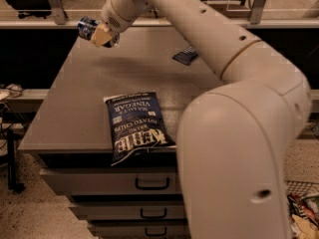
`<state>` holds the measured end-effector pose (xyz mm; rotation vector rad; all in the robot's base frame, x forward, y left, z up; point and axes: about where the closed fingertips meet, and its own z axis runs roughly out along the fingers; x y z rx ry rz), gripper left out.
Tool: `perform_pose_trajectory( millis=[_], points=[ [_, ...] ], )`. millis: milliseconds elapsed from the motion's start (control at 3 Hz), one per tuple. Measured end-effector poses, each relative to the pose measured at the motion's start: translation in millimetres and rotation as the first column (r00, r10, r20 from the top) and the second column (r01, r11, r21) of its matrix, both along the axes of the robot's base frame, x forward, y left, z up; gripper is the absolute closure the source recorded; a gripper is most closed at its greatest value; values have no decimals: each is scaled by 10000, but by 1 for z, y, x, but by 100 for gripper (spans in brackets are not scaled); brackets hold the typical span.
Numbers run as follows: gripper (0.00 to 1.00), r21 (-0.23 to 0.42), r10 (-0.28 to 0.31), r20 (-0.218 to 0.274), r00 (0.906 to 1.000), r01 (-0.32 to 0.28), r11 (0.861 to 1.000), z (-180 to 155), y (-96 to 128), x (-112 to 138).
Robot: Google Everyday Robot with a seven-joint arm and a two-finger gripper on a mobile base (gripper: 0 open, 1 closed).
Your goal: Pick pepsi can
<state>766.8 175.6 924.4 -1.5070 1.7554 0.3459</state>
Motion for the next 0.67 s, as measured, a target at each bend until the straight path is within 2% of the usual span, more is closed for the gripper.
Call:
perform_pose_trajectory(
  millis=[333,667],
  points=[
    [100,1067,-511,184,9985,489,9931,23,-56,-11],
    [100,1153,-782,112,9969,764,9904,22,-77,-9]
  ],
)
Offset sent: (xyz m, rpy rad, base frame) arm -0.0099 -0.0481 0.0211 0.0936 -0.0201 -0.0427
